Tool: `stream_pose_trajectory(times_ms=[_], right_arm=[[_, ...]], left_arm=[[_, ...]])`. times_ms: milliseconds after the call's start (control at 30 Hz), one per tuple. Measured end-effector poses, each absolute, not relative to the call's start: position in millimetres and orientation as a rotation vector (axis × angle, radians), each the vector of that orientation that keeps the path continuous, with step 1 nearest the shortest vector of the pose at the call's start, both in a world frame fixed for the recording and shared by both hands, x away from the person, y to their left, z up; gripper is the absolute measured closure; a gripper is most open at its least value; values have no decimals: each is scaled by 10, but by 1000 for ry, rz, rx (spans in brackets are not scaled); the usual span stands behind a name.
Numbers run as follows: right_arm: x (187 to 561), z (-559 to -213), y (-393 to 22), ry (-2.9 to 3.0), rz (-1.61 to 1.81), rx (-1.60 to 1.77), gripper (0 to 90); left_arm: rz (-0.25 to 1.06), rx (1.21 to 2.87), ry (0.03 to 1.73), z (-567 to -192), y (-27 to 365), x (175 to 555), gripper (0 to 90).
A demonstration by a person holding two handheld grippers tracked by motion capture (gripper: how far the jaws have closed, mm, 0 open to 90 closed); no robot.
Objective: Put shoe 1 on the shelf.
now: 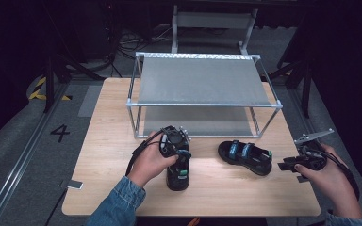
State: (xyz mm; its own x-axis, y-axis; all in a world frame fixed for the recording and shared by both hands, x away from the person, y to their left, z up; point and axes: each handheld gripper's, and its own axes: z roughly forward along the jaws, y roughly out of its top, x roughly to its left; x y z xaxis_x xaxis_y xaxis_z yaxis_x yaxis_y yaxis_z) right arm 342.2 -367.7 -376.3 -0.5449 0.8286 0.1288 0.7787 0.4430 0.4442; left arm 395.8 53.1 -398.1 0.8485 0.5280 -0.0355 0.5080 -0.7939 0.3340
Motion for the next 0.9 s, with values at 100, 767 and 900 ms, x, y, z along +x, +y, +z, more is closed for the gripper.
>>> stream_pose_trajectory(times_ms=[100, 767, 900], right_arm=[[3415, -3750, -3680, 2571, 710, 1442, 636], [3452, -3795, -3698, 2581, 705, 1455, 640], [3467, -3789, -3690, 2583, 705, 1449, 641]], left_arm=[[85, 2695, 776, -3966, 534, 3955, 697], [64, 2691, 746, -3412, 482, 3893, 697], [93, 2700, 751, -3289, 470, 3877, 697]])
